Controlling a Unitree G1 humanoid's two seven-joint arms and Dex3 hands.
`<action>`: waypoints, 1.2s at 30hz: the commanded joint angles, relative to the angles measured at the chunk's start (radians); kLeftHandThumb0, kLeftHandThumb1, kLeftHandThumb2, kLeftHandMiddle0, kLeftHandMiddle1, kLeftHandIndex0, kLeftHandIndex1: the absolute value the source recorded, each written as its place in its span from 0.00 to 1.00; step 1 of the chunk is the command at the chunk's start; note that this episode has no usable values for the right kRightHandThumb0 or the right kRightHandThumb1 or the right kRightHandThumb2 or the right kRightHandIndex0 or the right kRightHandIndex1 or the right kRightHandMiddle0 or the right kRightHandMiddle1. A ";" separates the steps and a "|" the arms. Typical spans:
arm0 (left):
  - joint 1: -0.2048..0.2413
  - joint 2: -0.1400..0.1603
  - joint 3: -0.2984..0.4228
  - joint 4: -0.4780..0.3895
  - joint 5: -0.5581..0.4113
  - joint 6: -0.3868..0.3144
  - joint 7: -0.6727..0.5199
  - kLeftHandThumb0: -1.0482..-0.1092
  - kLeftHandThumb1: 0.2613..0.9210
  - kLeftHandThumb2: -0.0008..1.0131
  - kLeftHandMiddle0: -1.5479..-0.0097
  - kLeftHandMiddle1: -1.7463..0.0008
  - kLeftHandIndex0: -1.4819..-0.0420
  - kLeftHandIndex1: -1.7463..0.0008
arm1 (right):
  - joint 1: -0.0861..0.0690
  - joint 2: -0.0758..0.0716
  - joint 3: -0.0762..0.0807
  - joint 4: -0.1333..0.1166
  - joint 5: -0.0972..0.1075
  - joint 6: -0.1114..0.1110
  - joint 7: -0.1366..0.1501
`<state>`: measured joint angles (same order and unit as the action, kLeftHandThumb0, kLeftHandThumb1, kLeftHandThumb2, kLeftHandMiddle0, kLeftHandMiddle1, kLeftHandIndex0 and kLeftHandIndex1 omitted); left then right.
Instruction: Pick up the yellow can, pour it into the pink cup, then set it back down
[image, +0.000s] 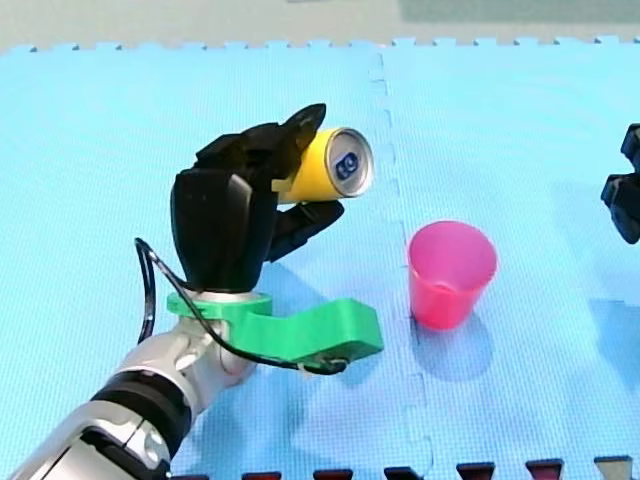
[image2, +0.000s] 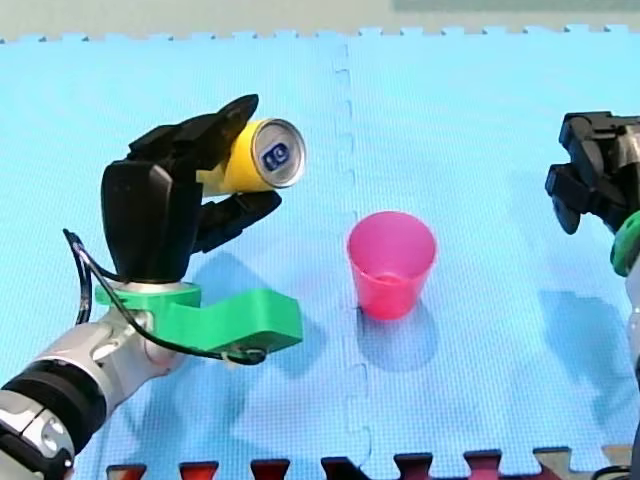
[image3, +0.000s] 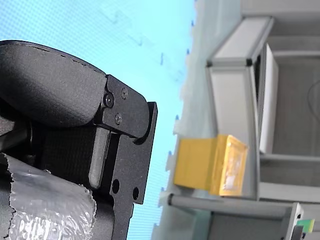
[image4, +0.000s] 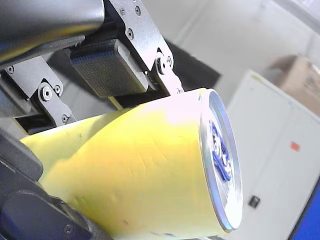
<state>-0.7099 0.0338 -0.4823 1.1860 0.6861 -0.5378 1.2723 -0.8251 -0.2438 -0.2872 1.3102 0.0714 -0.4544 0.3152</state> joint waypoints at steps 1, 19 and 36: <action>0.014 -0.002 0.020 -0.016 -0.016 -0.023 0.002 0.64 0.81 0.00 0.16 0.94 0.18 1.00 | 0.000 -0.006 0.001 -0.002 0.000 0.000 -0.002; 0.196 -0.072 0.293 -0.128 -0.466 -0.275 -0.604 0.71 0.83 0.00 0.16 0.98 0.20 1.00 | -0.007 -0.015 -0.004 0.001 0.007 0.010 0.008; 0.243 -0.111 0.444 -0.156 -0.533 -0.316 -0.766 0.73 0.83 0.00 0.15 0.99 0.20 1.00 | -0.013 -0.015 -0.034 0.000 0.043 0.041 0.046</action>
<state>-0.4648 -0.0748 -0.0481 1.0291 0.1548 -0.8391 0.5086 -0.8350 -0.2528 -0.3184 1.3112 0.1109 -0.4164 0.3591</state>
